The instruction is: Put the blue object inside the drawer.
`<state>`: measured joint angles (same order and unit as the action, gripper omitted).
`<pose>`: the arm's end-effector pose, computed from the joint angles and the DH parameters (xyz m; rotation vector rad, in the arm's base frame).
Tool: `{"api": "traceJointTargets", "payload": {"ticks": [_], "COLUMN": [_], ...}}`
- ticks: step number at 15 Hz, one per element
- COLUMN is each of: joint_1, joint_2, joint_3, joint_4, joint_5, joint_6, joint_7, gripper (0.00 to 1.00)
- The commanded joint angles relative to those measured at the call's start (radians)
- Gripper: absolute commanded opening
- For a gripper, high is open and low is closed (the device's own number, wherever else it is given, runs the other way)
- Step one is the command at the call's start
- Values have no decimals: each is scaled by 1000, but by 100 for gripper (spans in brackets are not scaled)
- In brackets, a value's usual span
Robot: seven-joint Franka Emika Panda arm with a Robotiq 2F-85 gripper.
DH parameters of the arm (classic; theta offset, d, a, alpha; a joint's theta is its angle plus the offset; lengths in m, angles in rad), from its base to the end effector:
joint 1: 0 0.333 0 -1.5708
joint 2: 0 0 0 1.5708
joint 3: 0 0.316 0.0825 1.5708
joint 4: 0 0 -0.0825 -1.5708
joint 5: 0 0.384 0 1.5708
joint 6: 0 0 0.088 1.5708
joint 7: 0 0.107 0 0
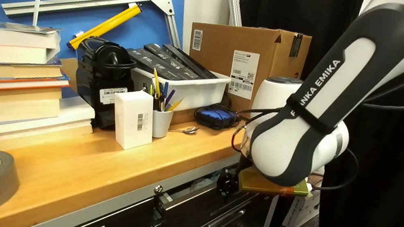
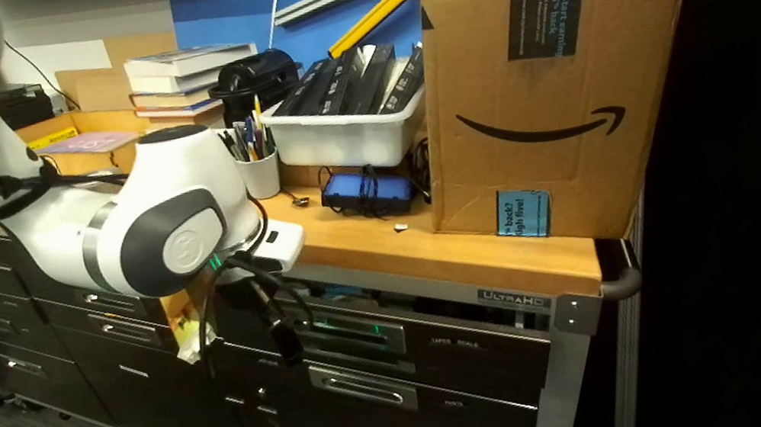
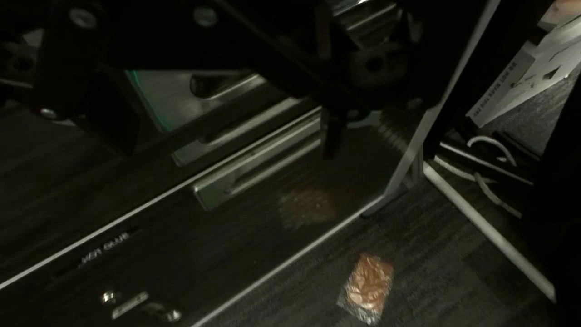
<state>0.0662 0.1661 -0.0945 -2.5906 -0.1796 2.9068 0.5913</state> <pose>0.4565 -0.0034 0.2133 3.0285 -0.6861 0.2530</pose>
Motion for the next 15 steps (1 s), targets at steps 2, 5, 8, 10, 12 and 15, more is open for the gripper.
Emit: {"api": "traceJointTargets", "payload": {"ticks": [2,5,8,10,12,15], "joint_1": [326,546,750,859,887,857], "joint_2": [177,178,122,-19,-136,-287], "joint_3": [-342,-572,-785,-895,-938,-921], "joint_4": [112,98,86,11,8,4], "joint_5": [-248,-363,-529,-615,-670,-658], "joint_6": [236,275,154,30,-107,-286], "joint_7": [355,560,746,712,601,348], "gripper": [100,100,100,100,100,100]}}
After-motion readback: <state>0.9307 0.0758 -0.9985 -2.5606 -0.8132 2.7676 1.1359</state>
